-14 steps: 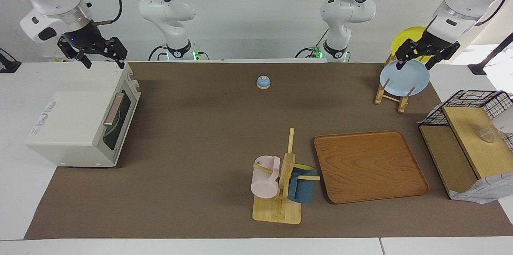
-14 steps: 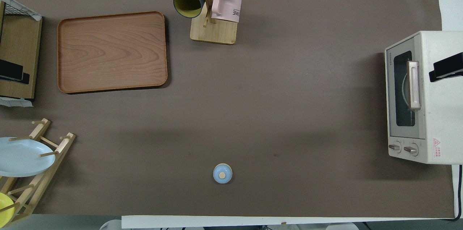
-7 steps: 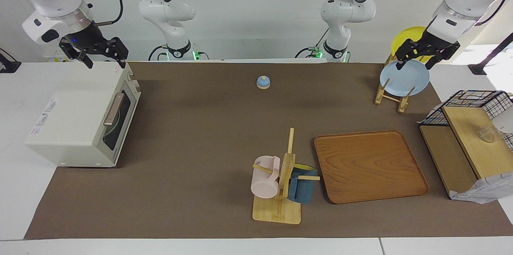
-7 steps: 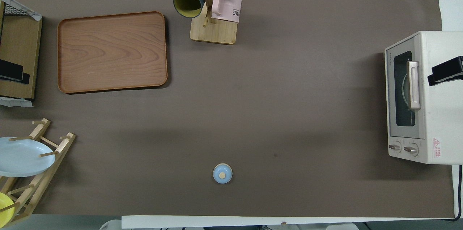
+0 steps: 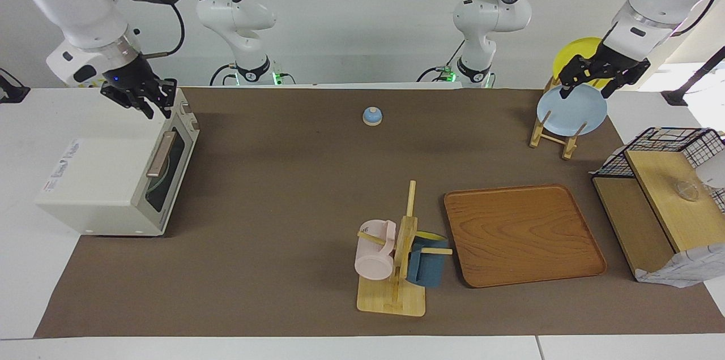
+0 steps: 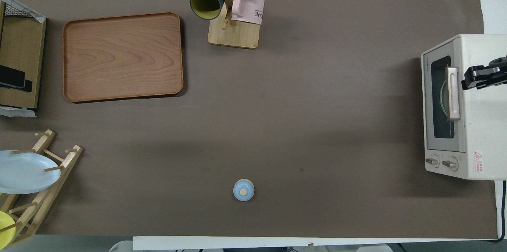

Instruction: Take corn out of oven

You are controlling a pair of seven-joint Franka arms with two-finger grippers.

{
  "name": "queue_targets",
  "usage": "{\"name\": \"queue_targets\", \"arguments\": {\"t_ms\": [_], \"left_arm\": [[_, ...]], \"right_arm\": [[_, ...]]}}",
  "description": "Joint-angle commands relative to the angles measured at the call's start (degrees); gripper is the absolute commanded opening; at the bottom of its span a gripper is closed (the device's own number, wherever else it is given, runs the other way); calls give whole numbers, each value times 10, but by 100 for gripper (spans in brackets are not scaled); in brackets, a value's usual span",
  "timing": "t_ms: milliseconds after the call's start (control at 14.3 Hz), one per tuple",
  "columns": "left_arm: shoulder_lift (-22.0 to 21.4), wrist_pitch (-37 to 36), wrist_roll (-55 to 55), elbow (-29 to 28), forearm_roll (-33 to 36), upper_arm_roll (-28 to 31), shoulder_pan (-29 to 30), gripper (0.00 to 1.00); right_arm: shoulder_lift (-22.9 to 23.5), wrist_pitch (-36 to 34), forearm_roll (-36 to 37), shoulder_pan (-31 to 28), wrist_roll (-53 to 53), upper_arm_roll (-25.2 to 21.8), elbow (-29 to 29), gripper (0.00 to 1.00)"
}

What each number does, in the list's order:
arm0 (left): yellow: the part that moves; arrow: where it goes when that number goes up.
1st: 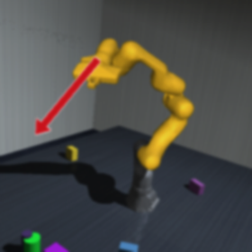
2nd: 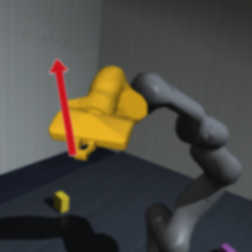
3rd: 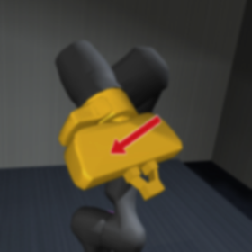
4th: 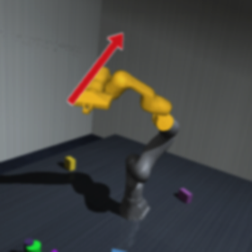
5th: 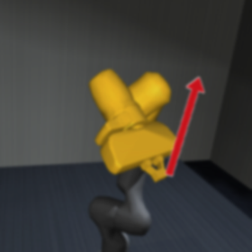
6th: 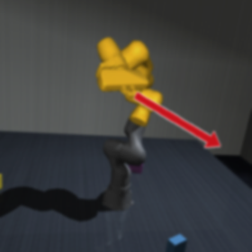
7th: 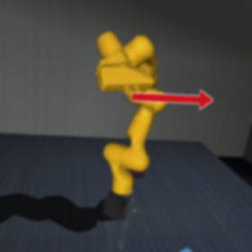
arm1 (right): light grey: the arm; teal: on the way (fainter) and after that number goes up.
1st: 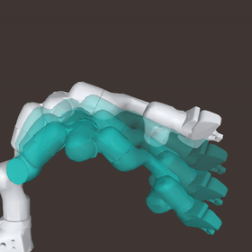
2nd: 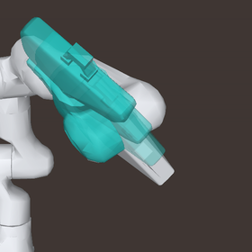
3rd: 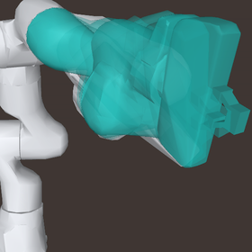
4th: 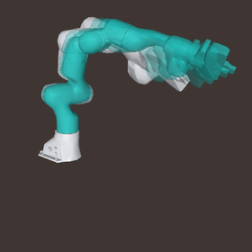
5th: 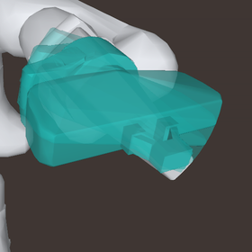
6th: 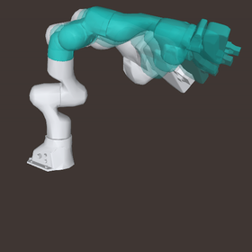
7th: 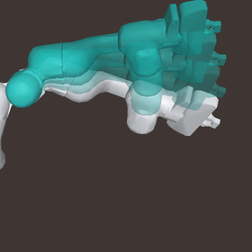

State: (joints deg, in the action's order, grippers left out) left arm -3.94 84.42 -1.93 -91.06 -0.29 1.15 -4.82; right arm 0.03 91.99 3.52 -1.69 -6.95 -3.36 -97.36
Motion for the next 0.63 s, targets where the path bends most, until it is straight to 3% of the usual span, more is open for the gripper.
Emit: {"name": "queue_targets", "arguments": {"t_ms": [0, 209, 558], "left_arm": [[-8, -8, 2, -4, 6, -2, 3, 100], [-8, -7, 2, -4, 6, -2, 3, 100], [-8, -8, 2, -4, 6, -2, 3, 100]], "right_arm": [[10, 43, 24, -10, 17, 2, -42, 0], [17, 97, 32, -28, 23, 2, -81, 0], [37, 125, 38, -24, 25, 2, -98, 0]]}}
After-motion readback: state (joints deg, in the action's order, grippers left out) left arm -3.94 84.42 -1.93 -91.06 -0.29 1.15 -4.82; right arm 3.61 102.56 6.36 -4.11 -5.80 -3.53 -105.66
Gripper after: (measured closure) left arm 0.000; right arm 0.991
